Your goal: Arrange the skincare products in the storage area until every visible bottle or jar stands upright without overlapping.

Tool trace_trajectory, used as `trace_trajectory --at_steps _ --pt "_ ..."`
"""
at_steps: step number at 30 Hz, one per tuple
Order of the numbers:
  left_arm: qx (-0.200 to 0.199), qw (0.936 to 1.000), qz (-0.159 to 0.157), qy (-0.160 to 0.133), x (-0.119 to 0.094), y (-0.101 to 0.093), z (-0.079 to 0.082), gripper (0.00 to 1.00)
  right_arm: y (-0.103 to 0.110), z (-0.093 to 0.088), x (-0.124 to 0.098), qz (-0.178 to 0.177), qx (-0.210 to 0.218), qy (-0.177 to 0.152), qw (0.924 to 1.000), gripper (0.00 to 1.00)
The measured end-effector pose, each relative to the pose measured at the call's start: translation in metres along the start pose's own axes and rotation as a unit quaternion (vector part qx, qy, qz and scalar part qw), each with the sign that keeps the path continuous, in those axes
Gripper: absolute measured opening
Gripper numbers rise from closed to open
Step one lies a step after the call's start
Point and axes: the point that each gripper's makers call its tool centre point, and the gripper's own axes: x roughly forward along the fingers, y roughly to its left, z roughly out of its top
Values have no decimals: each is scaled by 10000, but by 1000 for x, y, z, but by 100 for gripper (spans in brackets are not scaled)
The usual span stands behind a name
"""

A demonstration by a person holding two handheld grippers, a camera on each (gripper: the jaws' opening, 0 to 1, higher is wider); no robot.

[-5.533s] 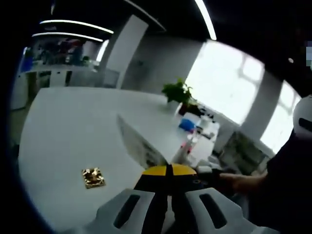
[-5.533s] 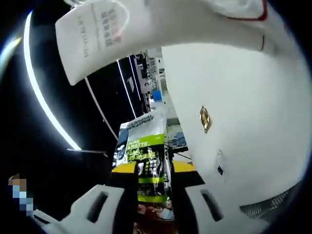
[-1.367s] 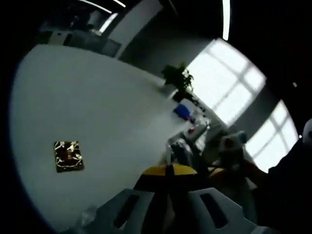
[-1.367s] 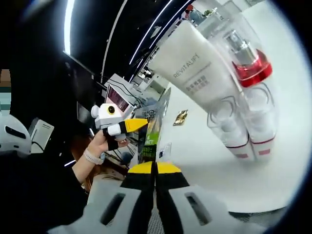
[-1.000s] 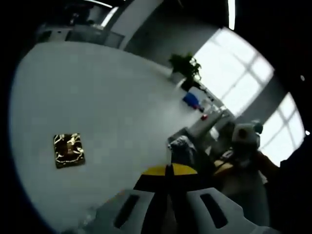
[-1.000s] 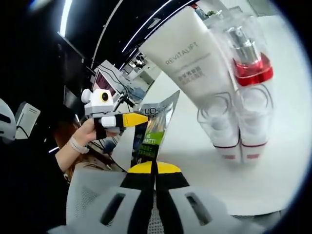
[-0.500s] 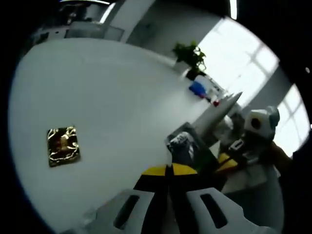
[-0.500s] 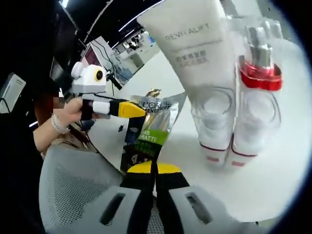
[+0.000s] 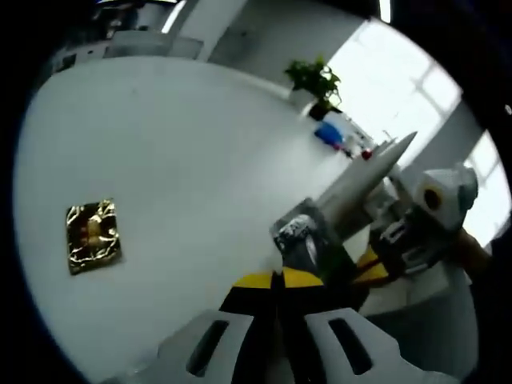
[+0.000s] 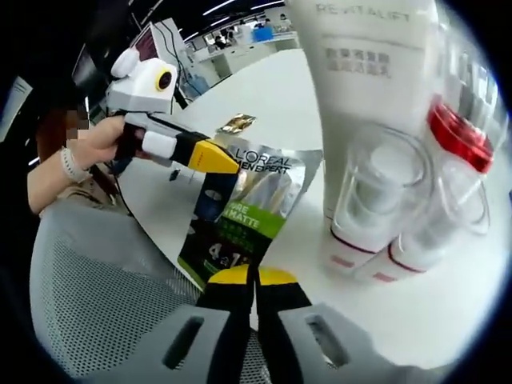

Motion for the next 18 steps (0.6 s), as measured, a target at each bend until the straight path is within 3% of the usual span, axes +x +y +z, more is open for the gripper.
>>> trace_trajectory --at_steps 11,18 --pt "0 9998 190 40 4 12 0 0 -13 -12 -5 -402 -41 273 9988 4" --pt "-49 9998 216 22 8 13 1 0 4 -4 0 -319 -313 144 9989 10"
